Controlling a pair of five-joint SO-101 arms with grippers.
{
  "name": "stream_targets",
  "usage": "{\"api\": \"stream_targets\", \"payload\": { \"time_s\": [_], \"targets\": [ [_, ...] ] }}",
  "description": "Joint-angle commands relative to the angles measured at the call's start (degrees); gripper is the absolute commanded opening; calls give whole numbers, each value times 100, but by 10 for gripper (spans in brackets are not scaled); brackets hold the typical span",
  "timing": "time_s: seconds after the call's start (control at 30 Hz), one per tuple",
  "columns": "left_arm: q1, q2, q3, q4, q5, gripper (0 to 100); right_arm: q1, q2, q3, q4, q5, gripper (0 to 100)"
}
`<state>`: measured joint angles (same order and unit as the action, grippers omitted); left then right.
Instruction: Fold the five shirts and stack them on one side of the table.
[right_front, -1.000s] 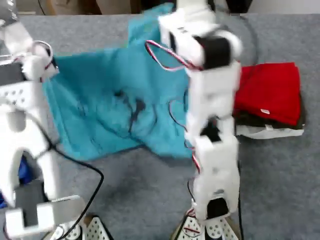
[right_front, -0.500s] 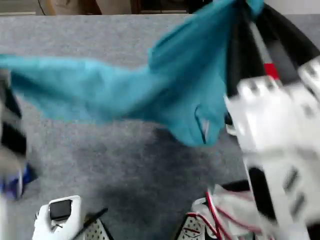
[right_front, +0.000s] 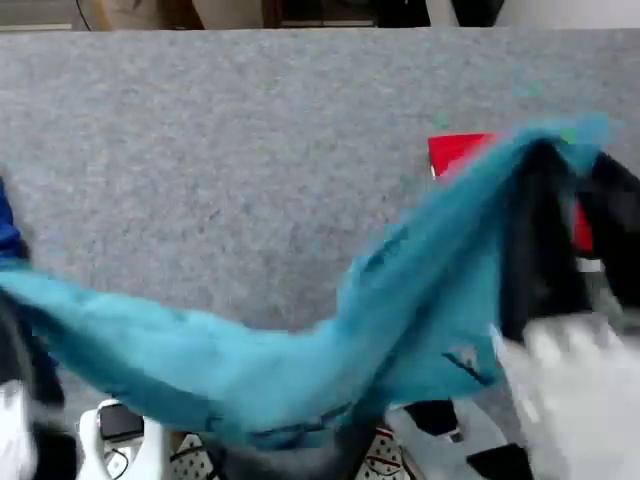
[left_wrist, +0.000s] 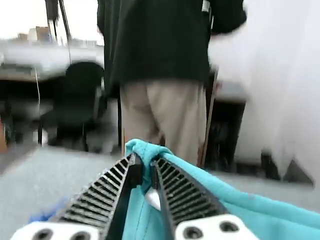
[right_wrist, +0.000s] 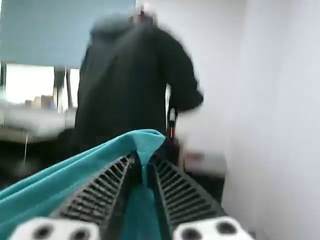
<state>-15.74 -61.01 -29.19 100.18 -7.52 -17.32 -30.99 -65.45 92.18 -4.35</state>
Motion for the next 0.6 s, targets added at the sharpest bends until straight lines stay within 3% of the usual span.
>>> {"api": "stream_targets", "payload": {
  "time_s": [0.0, 0.13, 0.33, 0.47, 0.57],
  "targets": [
    [44, 127, 1459, -396, -9, 19, 57, 66, 1508, -387, 220, 2],
    [35, 374, 3956, -2356, -9, 19, 66, 382, 3363, -1697, 440, 2],
    [9, 1262, 7086, -7191, -9, 19, 101, 1130, 6079, -5046, 738, 2],
    [-18, 2571, 7552, -9591, -9, 19, 127, 1956, 6932, -6954, 695, 2],
    [-149, 3714, 7015, -10207, -9, 19, 277, 2659, 6835, -7473, 686, 2]
  ]
}}
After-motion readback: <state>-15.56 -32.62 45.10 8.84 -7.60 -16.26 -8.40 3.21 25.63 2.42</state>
